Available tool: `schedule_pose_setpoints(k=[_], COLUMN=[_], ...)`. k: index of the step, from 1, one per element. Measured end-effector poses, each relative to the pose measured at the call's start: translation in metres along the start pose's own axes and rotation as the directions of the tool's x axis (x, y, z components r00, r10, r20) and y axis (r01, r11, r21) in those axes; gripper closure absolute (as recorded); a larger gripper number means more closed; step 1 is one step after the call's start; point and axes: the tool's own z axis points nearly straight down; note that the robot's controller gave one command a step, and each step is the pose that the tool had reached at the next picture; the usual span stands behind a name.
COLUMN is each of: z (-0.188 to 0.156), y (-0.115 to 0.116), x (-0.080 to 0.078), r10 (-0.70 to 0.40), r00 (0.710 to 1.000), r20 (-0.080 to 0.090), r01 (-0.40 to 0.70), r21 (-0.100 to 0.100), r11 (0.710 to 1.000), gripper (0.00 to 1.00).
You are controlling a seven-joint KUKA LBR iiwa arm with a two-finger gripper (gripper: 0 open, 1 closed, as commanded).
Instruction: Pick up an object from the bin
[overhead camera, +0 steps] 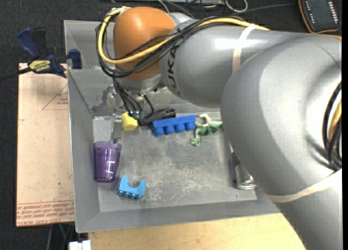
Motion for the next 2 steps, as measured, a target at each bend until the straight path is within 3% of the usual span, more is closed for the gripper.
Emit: schedule_pose_setpoints(k=[1,2], z=[-0.005,0.066], y=[-0.001,0.014], x=[-0.002,0.056], r10=[0.005,-0.499], r00=[1.0,0.867], r20=[0.006,-0.002], r01=[-0.005,0.499], r21=[-0.001,0.0], r11=[1.0,0.867], gripper=[0.0,0.0])
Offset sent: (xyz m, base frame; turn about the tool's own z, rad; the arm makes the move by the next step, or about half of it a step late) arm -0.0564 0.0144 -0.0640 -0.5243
